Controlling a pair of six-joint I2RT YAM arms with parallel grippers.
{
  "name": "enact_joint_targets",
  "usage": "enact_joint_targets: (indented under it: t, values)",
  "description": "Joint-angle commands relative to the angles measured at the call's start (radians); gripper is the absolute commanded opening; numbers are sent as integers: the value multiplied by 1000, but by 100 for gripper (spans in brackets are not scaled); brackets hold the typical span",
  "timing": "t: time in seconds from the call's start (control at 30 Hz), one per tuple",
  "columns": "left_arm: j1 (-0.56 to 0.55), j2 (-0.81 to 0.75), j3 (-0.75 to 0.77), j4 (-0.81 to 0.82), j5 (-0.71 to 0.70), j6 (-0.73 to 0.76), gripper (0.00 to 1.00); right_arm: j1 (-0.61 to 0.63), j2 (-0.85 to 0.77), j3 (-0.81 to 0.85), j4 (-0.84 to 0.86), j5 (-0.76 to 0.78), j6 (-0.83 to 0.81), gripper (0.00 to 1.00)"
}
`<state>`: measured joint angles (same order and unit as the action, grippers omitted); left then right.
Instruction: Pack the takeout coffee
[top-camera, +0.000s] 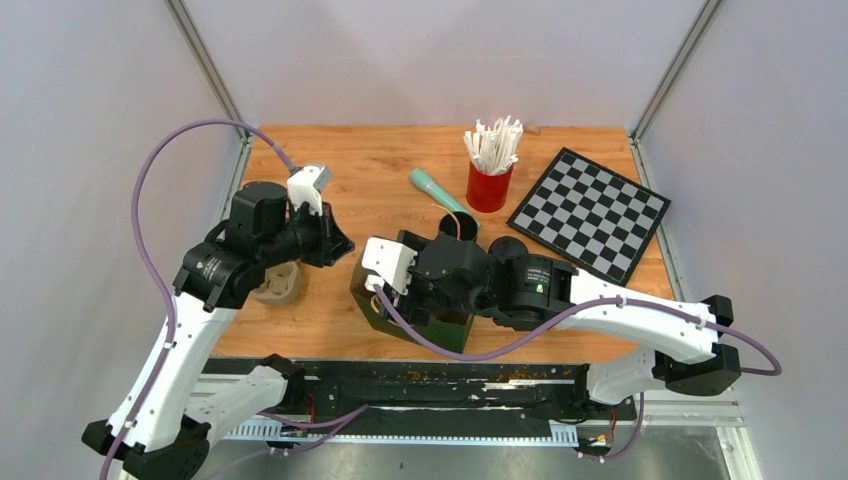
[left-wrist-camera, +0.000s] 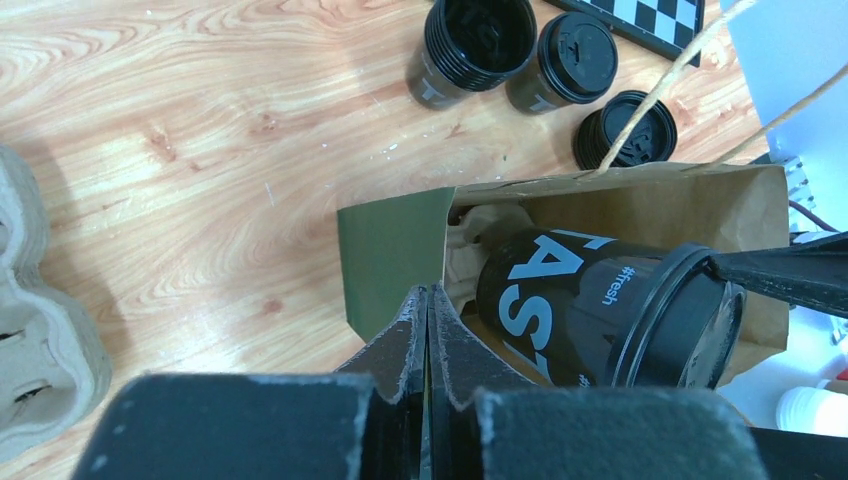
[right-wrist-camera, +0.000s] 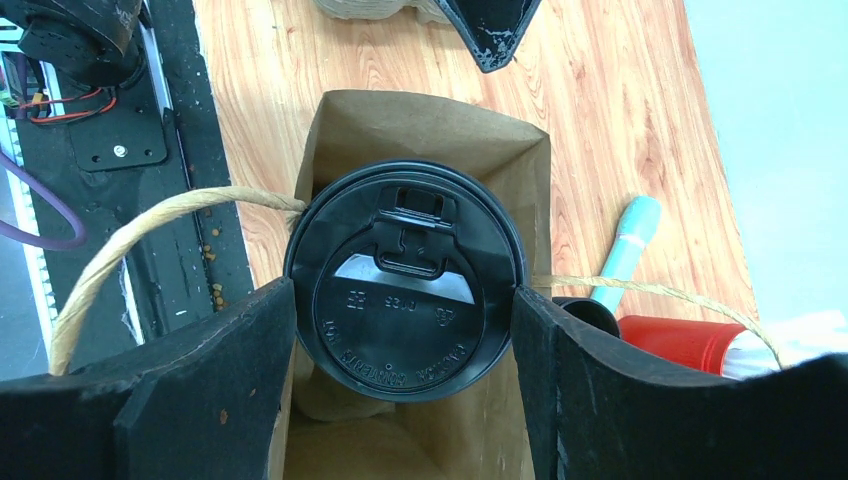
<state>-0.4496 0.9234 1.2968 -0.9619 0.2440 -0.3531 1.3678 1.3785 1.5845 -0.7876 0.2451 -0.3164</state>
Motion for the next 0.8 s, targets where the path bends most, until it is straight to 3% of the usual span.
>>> enact_joint_targets:
  t: [0.0,0.1,0.2,0.7,0.77]
  values:
    - [2,-5,29,24,-4,-3,13,8,-9,25,14,16,-14,65]
    - [2,10,42,7,36,-5,30,11,-24,-7,24,-3,22,65]
    - [2,23,27,28,114,-10,41,25,-38,-44,34,0,40,65]
    - [2,98,-18,-22,161,21,40,77,-83,-122,31,57,59,64]
    - [2,99,-18,-24,158,20,36,78,-85,-127,39,56,60,64]
